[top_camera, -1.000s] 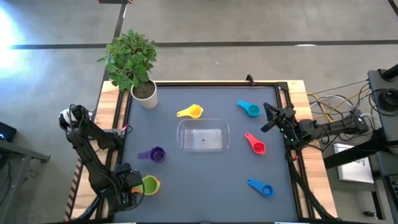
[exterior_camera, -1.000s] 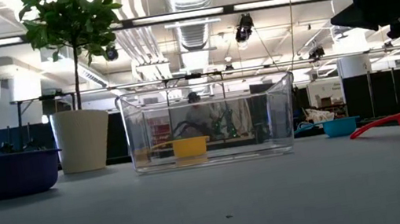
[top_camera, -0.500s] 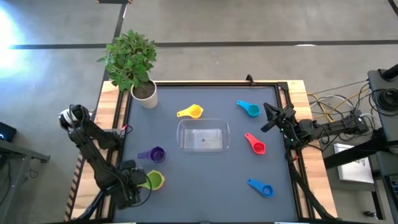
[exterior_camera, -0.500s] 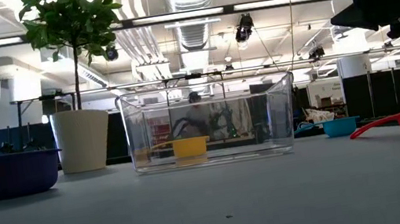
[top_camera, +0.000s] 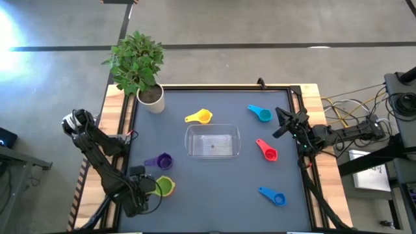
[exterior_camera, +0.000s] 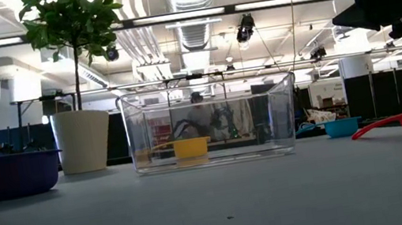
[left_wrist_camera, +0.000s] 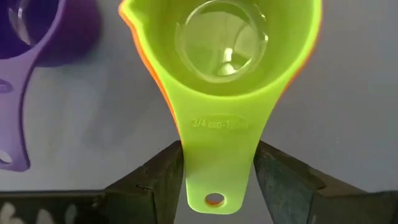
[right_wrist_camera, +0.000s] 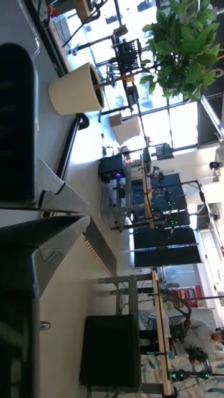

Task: Nest measuring cups in basket
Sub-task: Stack the green measuring cup on top of the orange measuring cup, then stack the violet measuring cup on top of the green measuring cup

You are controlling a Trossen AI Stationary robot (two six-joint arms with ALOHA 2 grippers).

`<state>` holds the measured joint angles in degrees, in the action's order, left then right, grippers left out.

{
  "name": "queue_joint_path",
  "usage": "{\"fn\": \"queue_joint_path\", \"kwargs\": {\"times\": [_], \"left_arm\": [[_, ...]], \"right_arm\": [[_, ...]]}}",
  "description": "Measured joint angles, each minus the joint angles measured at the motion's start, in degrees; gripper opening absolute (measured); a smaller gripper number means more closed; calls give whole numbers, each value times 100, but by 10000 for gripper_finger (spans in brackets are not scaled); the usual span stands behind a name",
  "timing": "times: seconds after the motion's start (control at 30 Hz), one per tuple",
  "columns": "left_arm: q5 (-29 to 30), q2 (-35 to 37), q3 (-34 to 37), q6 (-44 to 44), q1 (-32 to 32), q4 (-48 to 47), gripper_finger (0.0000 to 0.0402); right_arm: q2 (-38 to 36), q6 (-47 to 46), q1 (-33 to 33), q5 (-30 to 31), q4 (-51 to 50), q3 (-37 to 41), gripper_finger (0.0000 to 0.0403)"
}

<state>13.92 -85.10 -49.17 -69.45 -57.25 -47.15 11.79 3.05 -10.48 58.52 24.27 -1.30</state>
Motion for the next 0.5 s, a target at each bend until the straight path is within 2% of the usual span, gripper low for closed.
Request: {"fn": "queue_joint_path", "kwargs": {"times": [0.2, 0.3, 0.5], "left_arm": [[-145, 14, -316, 125, 0, -119, 232], [-119, 48, -666, 198, 0, -645, 259], [662, 201, -1188, 340, -29, -1928, 283]], "right_arm": [[0, 0, 1, 0, 0, 2, 9], [0, 0, 2, 0, 0, 2, 9], [0, 0, 0, 0, 0, 2, 9]]}}
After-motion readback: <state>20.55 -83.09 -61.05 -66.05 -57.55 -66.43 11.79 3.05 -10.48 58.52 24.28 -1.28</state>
